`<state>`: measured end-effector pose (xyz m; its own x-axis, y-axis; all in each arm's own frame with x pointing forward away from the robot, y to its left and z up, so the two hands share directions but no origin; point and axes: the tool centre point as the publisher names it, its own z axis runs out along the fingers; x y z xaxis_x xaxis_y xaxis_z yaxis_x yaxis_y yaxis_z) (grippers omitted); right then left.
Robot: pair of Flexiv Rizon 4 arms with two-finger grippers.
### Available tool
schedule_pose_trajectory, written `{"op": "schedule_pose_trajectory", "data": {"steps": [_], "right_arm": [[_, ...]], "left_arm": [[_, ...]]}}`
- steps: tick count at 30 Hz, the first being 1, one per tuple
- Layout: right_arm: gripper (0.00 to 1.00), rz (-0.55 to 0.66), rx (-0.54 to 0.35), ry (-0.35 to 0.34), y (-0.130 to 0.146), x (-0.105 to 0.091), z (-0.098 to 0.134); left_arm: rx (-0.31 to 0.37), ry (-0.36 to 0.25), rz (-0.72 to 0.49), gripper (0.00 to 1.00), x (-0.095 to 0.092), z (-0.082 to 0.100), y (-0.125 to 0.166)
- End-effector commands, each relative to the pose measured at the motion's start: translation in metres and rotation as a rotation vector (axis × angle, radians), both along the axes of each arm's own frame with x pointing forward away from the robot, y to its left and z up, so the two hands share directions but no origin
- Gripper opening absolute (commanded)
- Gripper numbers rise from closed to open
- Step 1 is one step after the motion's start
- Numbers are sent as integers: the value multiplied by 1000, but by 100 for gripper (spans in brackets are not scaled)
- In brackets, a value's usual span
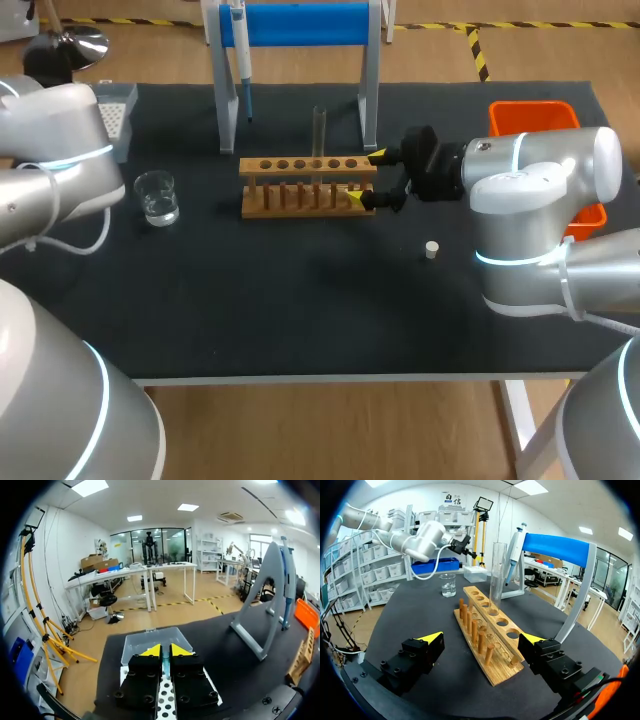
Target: Invert the test tube, pick up the pipette, mount the tip to pipette, aspirate from beaker and dispense into the tube, eject the tip, return the pipette, and cap with the stopper.
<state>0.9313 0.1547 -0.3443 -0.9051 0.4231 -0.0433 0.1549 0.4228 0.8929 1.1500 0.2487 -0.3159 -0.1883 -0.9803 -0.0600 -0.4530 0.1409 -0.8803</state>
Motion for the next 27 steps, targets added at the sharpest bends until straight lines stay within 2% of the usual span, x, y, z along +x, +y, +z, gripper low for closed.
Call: {"op": "schedule_pose_trajectory", "data": {"steps": [1, 5, 11, 15, 19, 20, 27], "right_arm": [[100, 2, 1, 1, -1, 0, 0], [100, 2, 1, 1, -1, 0, 0], [100, 2, 1, 1, -1, 0, 0], [100, 2, 1, 1, -1, 0, 0], [100, 2, 1, 1, -1, 0, 0], [100, 2, 1, 1, -1, 0, 0], [100, 2, 1, 1, -1, 0, 0]], "left_arm": [[3, -26, 5, 0, -8, 11, -1], [17, -41, 1, 0, -14, 25, -4], [76, -9, -101, 0, -34, 52, -23], [117, 16, -246, 0, -60, 73, -42], [151, 51, -352, 0, -95, 96, -62], [148, 39, -376, 0, -105, 103, -67], [148, 39, -376, 0, -105, 103, -67]]}}
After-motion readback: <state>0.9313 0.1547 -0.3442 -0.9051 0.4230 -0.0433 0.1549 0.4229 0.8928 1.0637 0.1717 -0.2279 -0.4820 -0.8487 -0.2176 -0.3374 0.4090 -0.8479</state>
